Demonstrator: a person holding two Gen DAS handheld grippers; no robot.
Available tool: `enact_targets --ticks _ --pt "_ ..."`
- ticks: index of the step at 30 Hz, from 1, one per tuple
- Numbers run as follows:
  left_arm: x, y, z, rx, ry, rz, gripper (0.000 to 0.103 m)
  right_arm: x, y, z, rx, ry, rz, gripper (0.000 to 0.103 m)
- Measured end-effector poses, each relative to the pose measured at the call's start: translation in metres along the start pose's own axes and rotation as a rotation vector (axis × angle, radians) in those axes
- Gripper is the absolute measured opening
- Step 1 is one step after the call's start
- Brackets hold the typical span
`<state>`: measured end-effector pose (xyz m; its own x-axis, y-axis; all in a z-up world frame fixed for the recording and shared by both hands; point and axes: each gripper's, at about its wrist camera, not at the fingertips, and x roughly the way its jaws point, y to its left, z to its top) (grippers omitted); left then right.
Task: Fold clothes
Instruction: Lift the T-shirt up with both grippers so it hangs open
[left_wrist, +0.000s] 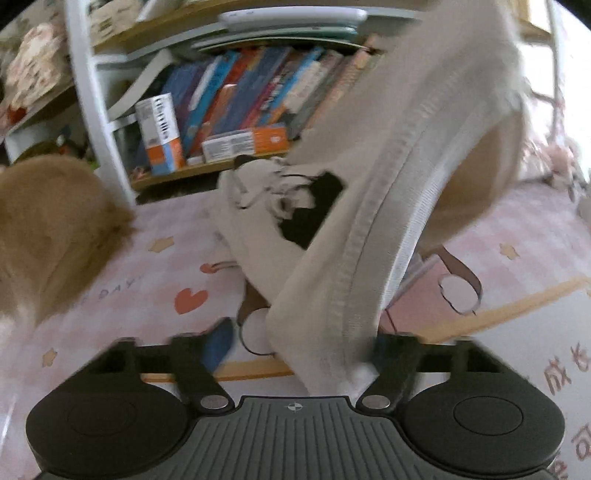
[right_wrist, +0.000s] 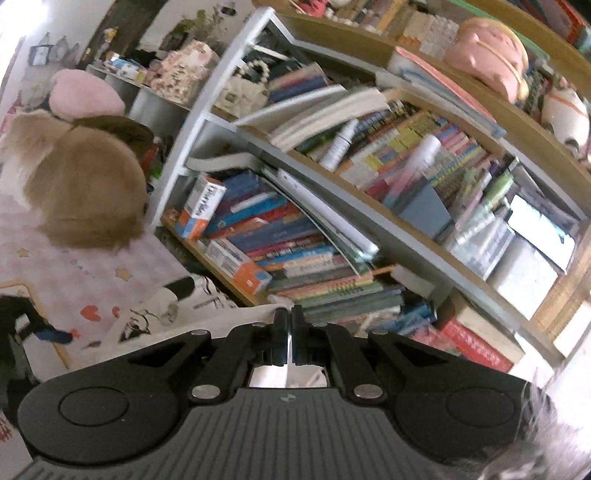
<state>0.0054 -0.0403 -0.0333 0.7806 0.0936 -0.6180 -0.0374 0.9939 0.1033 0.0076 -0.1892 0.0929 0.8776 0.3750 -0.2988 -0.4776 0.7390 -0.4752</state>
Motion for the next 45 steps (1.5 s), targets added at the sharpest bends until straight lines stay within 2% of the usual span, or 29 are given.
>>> enact_targets --ticks 1,2,4,10,14,19,22,23,25,26,27,29,33,39,45 --pt "0.001 0.005 0.001 -0.010 0.002 -0.004 0.019 0.002 -0.002 -0.005 0.009 0.015 0.001 0.002" --pt "0.001 0.011 0.002 -0.017 -0.005 -0.003 0.015 0.004 -0.004 -0.011 0.017 0.031 0.004 0.002" --pt "-0.004 0.023 0.008 -0.039 -0.030 0.019 0.012 0.008 -0.002 -0.025 0.020 0.053 0.008 0.002" --pt "-0.036 0.059 0.032 -0.120 -0.151 0.087 0.010 0.022 0.022 -0.071 0.030 0.154 0.084 0.002" --pt "-0.060 0.062 0.052 -0.089 -0.224 0.109 0.010 0.029 0.049 -0.091 0.044 0.186 0.143 0.002" --pt "-0.077 0.052 0.073 -0.025 -0.275 0.098 0.011 0.035 0.073 -0.095 0.069 0.186 0.183 0.003" --pt "-0.082 0.044 0.084 0.007 -0.291 0.089 0.011 0.035 0.080 -0.094 0.083 0.168 0.194 0.026" --pt "-0.083 0.042 0.087 0.015 -0.294 0.086 0.011 0.035 0.081 -0.093 0.089 0.161 0.200 0.036" --pt "-0.084 0.039 0.092 0.029 -0.297 0.081 0.011 0.033 0.084 -0.091 0.093 0.146 0.214 0.044" --pt "-0.086 0.038 0.094 0.034 -0.298 0.077 0.011 0.034 0.085 -0.089 0.088 0.140 0.217 0.053" --pt "-0.086 0.036 0.096 0.038 -0.298 0.074 0.011 0.034 0.088 -0.087 0.076 0.131 0.219 0.067" --pt "-0.087 0.034 0.099 0.045 -0.299 0.065 0.011 0.036 0.095 -0.085 0.044 0.111 0.227 0.079" --pt "-0.089 0.030 0.102 0.058 -0.303 0.058 0.011 0.042 0.110 -0.080 -0.033 0.089 0.230 0.082" --pt "-0.088 0.029 0.104 0.053 -0.298 0.054 0.011 0.053 0.116 -0.080 -0.041 0.094 0.217 0.082" --pt "-0.087 0.036 0.102 0.041 -0.294 0.053 0.011 0.059 0.119 -0.082 -0.109 0.075 0.130 0.082"
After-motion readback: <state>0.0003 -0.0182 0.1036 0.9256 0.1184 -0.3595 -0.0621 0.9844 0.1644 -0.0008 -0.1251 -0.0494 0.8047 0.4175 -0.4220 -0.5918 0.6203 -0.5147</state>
